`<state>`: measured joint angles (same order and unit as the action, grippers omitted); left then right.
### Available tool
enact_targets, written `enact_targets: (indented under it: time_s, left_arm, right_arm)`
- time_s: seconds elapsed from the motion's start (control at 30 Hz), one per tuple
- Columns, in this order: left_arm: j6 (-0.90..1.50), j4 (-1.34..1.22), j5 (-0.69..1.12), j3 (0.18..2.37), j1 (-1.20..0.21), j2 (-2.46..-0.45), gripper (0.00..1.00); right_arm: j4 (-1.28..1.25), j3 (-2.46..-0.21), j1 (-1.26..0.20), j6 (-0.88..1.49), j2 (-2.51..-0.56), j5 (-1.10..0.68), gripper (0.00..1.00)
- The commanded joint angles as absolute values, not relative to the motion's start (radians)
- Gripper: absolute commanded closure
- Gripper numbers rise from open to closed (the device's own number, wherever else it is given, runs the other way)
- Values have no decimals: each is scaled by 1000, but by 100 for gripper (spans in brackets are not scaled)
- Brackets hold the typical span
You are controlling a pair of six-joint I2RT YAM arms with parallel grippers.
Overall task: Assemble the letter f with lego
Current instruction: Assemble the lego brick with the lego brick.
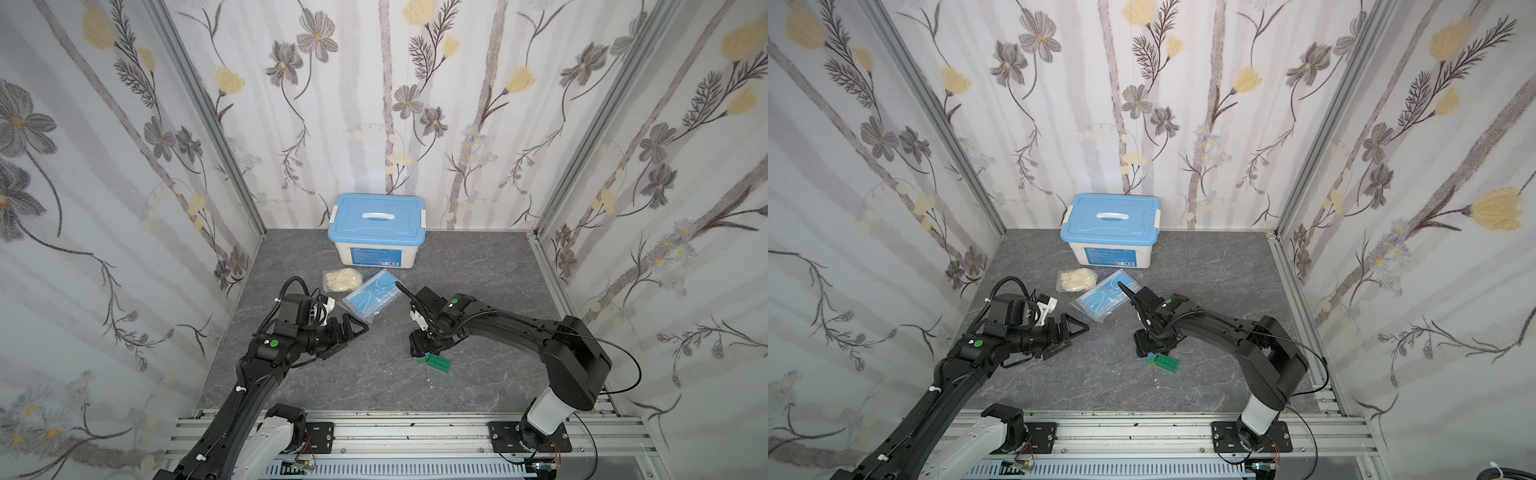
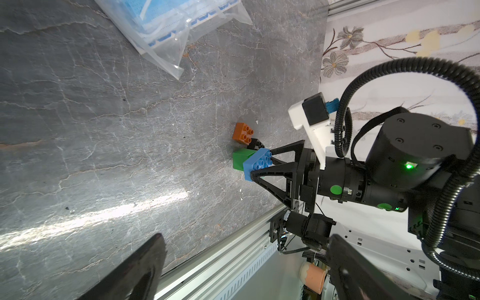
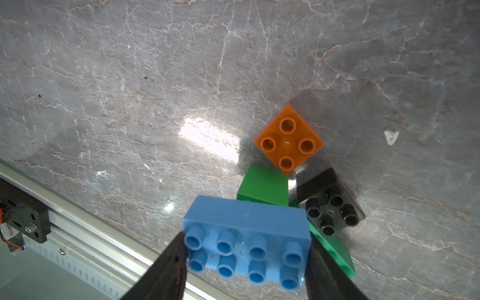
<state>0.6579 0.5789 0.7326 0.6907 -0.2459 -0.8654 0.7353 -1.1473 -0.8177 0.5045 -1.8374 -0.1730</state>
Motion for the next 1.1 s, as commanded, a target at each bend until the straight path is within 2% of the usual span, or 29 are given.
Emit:
enact_targets:
  time_s: [0.0,1.07]
  left_arm:
    - [641,568,731,690,-245,-869,0]
    - [634,571,723,689,-242,-874,0]
  right_arm:
    - [758,-1150,-818,512,-1843,-122,37]
    - [741,-1116,-828,531,-1917,-66,40]
